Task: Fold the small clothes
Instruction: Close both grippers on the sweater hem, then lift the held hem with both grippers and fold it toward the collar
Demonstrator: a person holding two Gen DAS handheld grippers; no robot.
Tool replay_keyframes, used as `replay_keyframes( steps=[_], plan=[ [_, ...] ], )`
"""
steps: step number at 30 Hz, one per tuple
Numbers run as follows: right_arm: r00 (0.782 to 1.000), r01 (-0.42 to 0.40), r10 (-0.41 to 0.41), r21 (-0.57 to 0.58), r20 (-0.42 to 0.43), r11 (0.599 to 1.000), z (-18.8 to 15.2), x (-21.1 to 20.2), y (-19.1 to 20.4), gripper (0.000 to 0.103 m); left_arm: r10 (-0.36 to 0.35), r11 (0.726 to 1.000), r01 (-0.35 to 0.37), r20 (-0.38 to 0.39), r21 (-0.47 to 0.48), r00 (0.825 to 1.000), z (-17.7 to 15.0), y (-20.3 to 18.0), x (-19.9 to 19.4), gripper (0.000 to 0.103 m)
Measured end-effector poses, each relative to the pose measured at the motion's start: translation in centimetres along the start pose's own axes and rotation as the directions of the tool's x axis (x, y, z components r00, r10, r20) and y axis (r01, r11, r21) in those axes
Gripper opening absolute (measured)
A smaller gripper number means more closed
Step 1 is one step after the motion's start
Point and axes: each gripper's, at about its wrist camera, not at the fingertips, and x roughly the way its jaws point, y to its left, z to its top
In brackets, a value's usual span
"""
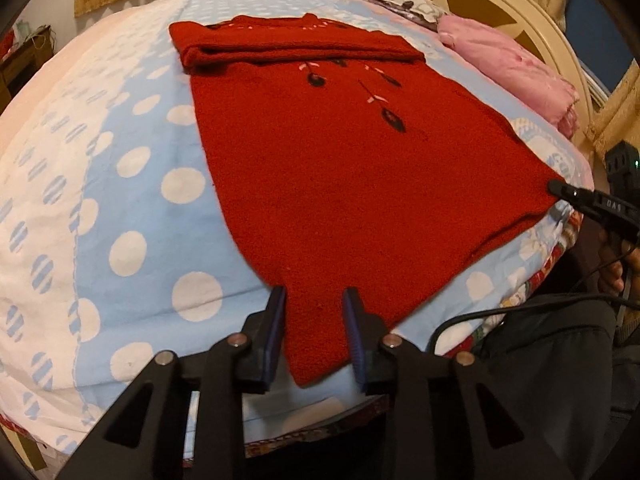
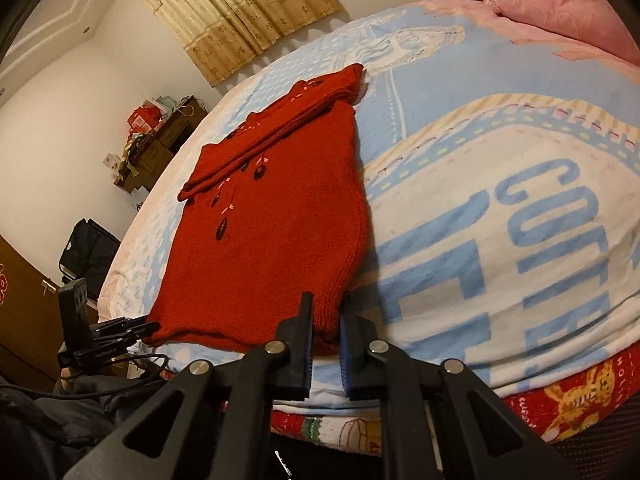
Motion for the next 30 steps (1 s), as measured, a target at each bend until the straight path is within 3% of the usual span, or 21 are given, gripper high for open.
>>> replay_keyframes(
  steps=[2,8,13,15,23,30],
  plan=[
    [1.0,-0.004,0.004,0.003,0.006,1.0,0.0,-0.2,-0.2,0.01,-0.001,1.0,0.001,0.02,-0.01,1.0,0.0,0.3,-0.4,0.008],
    [0.988,-0.105,0.104,0.001,0.113,0.995,1.5,-3.0,0.6,0.008,0.006,0.999,0.0,0.12,-0.047,0.993,0.7,1.7,-2.6,0.008],
    [0.97,-0.172,0.169,0.004,0.177,0.985,4.1,-4.3,1.5,0.008,0.093,0.993,-0.109,0.272,0.043,0.958,2.2,1.1,-5.7,0.008],
    [0.964,-0.188,0.184,0.004,0.193,0.982,5.3,-4.2,1.8,0.008,0.095,0.992,-0.117,0.302,0.056,0.949,3.2,1.2,-6.3,0.008],
    [0.947,-0.227,0.218,0.011,0.235,0.974,10.3,-3.7,2.6,0.008,0.02,1.0,-0.012,0.339,-0.028,0.941,8.0,4.1,-6.8,0.008],
    [0.947,-0.228,0.22,0.005,0.232,0.974,15.2,-2.6,3.2,0.008,-0.044,0.995,0.072,0.373,-0.062,0.927,11.2,5.9,-6.9,0.008]
  ],
)
